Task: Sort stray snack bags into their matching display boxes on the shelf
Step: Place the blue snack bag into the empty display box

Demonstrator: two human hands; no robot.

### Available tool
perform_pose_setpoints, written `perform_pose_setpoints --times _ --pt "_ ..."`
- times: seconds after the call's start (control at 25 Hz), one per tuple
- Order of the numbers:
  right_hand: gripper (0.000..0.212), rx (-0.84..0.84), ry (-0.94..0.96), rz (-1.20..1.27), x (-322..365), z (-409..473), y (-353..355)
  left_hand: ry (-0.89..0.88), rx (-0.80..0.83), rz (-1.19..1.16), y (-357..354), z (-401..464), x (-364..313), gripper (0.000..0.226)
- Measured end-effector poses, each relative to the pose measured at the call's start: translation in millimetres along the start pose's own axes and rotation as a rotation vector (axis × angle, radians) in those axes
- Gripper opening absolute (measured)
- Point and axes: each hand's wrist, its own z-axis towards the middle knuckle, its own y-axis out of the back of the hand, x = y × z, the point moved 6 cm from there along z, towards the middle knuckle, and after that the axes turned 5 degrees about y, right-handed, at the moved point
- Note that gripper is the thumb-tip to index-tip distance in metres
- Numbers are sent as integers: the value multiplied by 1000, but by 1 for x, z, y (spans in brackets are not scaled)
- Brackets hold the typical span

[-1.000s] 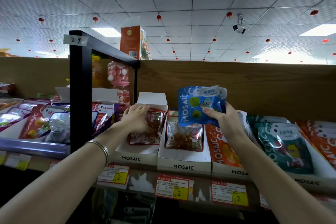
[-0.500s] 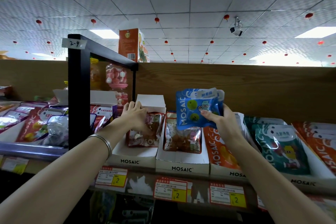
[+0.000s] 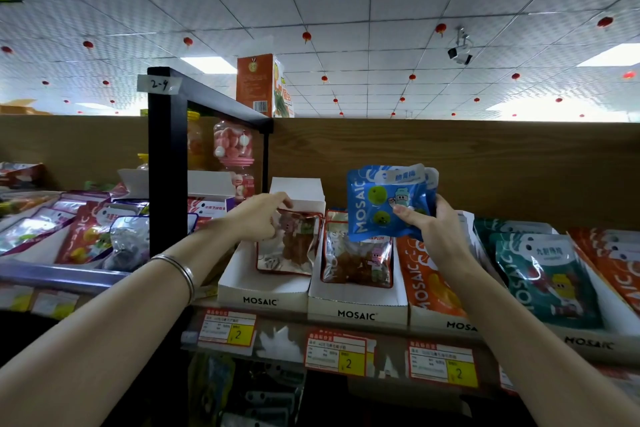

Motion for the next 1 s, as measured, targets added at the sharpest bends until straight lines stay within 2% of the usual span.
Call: perform_pose_setpoints --times 0.16,0.24,0.32,0.4,0.52,0.68,0.84,0.92,1.0 --pt "36 1 2 -3 0 0 0 22 -108 -313 17 1 8 44" --pt "35 -5 3 5 0 0 1 110 -178 -567 22 -2 9 36" --pt "34 -6 1 8 -1 0 1 177 -276 -670 25 -3 10 27" --pt "33 -4 -3 7 -1 0 1 133 -383 -532 29 -1 10 15" --pt "32 -8 -5 16 -1 0 1 7 -416 -319 33 0 -1 10" --pt "33 -12 4 18 -1 0 2 -109 -310 -173 29 3 -11 19" --pt "31 -9 9 19 -1 -1 2 -214 -195 -5 6 3 -19 16" --pt "31 -10 8 17 -1 -1 2 -207 -189 -26 -4 6 -16 20" --pt "33 -12 9 15 -1 -1 2 -176 -252 -6 -9 10 -11 23"
